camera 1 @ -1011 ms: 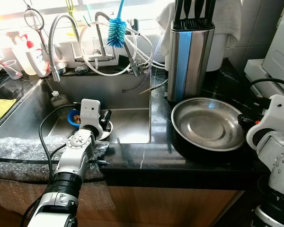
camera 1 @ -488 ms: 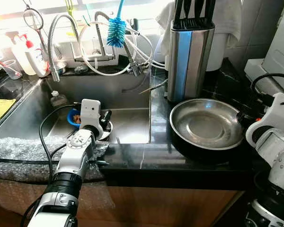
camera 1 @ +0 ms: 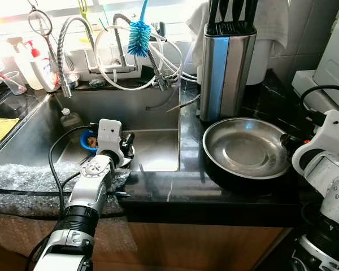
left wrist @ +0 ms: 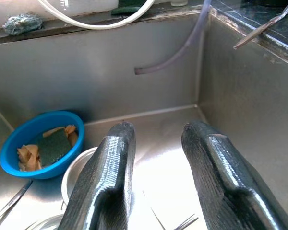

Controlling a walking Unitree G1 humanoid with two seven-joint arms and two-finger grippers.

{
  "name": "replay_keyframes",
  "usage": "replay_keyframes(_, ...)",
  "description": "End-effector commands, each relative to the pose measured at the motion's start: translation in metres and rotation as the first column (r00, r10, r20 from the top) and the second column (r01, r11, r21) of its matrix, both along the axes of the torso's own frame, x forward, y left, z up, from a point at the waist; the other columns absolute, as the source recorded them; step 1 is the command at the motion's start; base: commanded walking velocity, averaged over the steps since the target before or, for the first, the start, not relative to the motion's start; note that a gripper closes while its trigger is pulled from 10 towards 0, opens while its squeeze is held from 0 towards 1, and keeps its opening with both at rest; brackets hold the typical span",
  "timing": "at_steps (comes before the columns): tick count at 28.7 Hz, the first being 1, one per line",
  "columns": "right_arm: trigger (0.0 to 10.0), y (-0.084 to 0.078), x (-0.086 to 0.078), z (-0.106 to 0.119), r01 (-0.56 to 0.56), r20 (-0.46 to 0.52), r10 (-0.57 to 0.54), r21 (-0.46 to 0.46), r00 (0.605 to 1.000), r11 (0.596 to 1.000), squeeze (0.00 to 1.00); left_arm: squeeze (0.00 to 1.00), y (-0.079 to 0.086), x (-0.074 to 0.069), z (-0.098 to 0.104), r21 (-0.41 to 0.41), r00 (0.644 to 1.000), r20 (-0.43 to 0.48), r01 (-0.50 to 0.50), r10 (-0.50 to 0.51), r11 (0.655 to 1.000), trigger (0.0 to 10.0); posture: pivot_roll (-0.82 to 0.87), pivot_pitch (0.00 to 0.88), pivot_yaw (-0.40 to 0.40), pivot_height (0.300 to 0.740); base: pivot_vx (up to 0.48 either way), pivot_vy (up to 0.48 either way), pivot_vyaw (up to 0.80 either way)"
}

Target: Kitchen organization

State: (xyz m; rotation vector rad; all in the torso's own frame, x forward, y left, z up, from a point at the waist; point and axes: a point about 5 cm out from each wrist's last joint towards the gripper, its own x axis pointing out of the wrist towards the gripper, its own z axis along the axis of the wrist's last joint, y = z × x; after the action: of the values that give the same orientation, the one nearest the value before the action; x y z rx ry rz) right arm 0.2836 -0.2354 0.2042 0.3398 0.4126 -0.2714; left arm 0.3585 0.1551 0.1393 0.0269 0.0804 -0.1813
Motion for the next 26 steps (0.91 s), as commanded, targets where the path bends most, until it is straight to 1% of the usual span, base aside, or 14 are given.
replay_keyframes(1,10.0,0.003,0.001,0.006,-0.006,0.017,0.006,0.001,1.000,1.000,0.00,0.00,0.002,-0.001,-0.001,0.012,1.000,-0.005,-0.005,0.005,1.000,10.0,-0.13,0.000,0.093,0.740,0.000,0.000,0.00)
replay_keyframes(2,10.0,0.003,0.001,0.005,-0.003,0.012,0.003,0.009,1.000,1.000,0.00,0.00,0.002,-0.001,-0.001,0.012,1.000,-0.007,-0.004,0.004,1.000,10.0,-0.13,0.000,0.093,0.740,0.000,0.000,0.00)
replay_keyframes(3,1.3,0.004,0.000,0.003,-0.002,0.006,0.002,0.018,1.000,1.000,0.00,0.00,0.001,-0.001,-0.001,0.014,1.000,-0.009,0.000,0.000,1.000,10.0,-0.13,0.000,0.093,0.740,0.000,0.000,0.00)
replay_keyframes(4,1.3,0.004,0.000,0.002,-0.001,0.002,0.001,0.025,1.000,1.000,0.00,0.00,0.001,-0.001,-0.002,0.015,1.000,-0.011,0.003,-0.003,1.000,10.0,-0.13,0.000,0.093,0.740,0.000,0.000,0.00)
replay_keyframes(5,0.0,0.004,0.000,0.001,0.002,-0.003,-0.002,0.030,1.000,1.000,0.00,0.00,0.000,-0.001,-0.002,0.018,1.000,-0.016,0.006,-0.006,1.000,10.0,-0.13,0.000,0.093,0.740,0.000,0.000,0.00)
replay_keyframes(19,0.0,0.011,0.002,-0.003,-0.027,-0.001,0.027,0.113,1.000,0.993,0.00,0.00,0.000,-0.002,-0.006,0.024,0.999,-0.039,0.012,-0.011,1.000,10.0,-0.12,0.000,0.092,0.740,0.000,0.000,0.00)
replay_keyframes(26,0.0,0.016,0.003,0.000,-0.060,0.027,0.057,0.145,0.998,0.988,0.00,0.00,0.003,-0.002,-0.006,0.025,0.999,-0.047,-0.007,0.008,1.000,10.0,-0.13,0.000,0.094,0.740,0.000,0.000,0.00)
